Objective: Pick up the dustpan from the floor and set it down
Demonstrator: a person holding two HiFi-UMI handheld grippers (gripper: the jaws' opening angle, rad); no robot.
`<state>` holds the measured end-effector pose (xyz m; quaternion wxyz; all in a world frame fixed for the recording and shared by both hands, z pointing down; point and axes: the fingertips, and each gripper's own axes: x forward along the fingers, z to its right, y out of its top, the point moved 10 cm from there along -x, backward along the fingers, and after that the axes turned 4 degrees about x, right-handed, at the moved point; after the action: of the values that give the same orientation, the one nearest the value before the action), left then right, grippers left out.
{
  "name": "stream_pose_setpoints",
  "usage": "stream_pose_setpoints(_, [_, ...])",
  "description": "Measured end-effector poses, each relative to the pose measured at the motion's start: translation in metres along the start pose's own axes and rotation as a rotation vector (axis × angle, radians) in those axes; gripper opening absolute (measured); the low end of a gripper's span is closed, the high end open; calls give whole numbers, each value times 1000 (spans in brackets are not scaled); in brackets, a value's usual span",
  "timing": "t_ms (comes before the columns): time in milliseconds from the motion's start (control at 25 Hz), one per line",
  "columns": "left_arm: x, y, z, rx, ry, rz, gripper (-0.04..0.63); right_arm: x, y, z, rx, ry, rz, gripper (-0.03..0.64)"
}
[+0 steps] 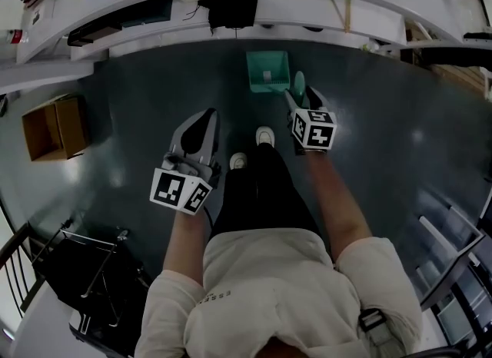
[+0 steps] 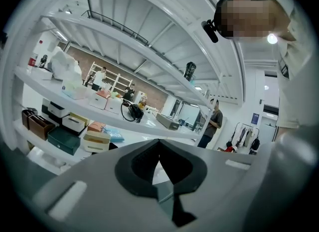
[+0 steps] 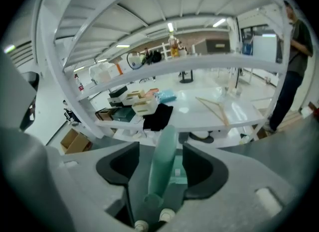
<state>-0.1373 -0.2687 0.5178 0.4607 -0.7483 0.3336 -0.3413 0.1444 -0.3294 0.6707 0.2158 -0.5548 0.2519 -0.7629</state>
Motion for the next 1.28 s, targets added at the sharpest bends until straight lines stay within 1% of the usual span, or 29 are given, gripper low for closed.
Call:
stream_pose_setpoints(80, [-8,4,7,10,-18,5,12,-33,13,-4,-36,-34,113,253])
stream_pose_setpoints(120, [-13,8,11,15,-28,6,12,-54,20,-9,-54,-34,166,245])
stream_pose_setpoints(160, [-20,12,15,21,-38,9,12,-76,27,-15,-74,-26,214,213])
stream_pose_setpoints(200, [-26,16,20,30,-47,14,12,-99,33,-23,-98,-19,257,143])
stream_pose_setpoints(240, [-33,20,24,41,-57,22,12,-120,38,-31,-124,-18,294,89])
stream_pose_setpoints(280, [-41,25,28,52,-65,30,12,-141,41,-39,-151,-20,323,5])
stream_pose_setpoints(320, [-49,31,32,63,-71,37,12,-161,43,-46,-171,-20,346,-8])
stream_pose_setpoints(400, [-63,47,44,74,-83,58,12,-197,47,-59,-181,-1,382,-8])
stream_pose_setpoints(520, [-89,69,63,103,-128,126,12,-243,50,-80,-154,81,439,-8])
stream_pose_setpoints(600, [-113,77,77,146,-158,140,12,-270,40,-96,-170,115,479,-8])
stream_pose_setpoints(680, [-135,80,90,162,-175,137,12,-295,24,-108,-193,118,511,-8])
stream_pose_setpoints(800, [-163,73,105,148,-183,156,12,-328,-2,-117,-213,114,545,-8])
stream_pose_setpoints(920, [-191,59,127,157,-174,167,12,-357,-34,-117,-244,122,545,-8])
stream_pose_setpoints(1040, [-221,40,158,172,-169,154,12,-386,-68,-113,-280,160,518,-8])
stream_pose_setpoints(1120, [-238,28,179,177,-161,147,12,-405,-87,-108,-300,170,510,-8])
stream_pose_setpoints(1280, [-271,-3,226,155,-136,150,12,-446,-131,-94,-302,182,506,-8])
